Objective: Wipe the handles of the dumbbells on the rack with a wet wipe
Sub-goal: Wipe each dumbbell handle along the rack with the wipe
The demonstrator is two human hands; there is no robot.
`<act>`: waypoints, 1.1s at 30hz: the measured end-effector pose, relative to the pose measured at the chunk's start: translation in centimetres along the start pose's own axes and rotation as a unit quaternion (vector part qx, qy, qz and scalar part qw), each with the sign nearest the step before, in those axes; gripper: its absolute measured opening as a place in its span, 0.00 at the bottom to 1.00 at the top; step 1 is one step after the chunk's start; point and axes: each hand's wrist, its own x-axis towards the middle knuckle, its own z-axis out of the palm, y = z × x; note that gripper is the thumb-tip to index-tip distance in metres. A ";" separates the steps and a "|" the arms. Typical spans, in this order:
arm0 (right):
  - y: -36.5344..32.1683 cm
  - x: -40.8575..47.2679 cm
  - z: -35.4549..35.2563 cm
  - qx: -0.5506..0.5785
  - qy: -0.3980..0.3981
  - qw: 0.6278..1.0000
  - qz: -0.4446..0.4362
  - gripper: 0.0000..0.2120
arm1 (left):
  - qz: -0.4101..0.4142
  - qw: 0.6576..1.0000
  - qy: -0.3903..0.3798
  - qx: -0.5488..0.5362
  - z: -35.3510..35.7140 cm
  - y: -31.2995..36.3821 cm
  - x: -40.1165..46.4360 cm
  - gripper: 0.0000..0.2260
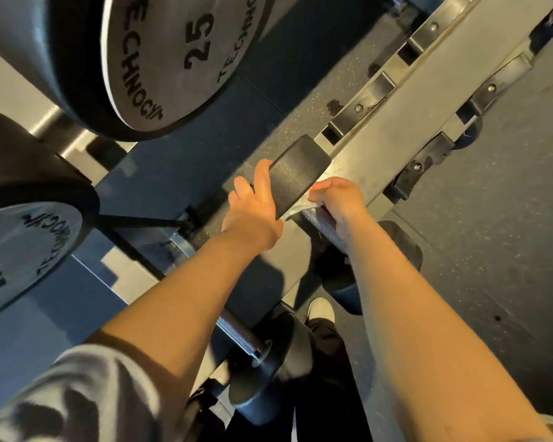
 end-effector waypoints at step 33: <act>3.0 -2.4 2.5 -0.213 0.091 0.948 -0.218 0.12 | 0.023 0.999 0.028 0.002 0.3 -0.4 0.2 0.41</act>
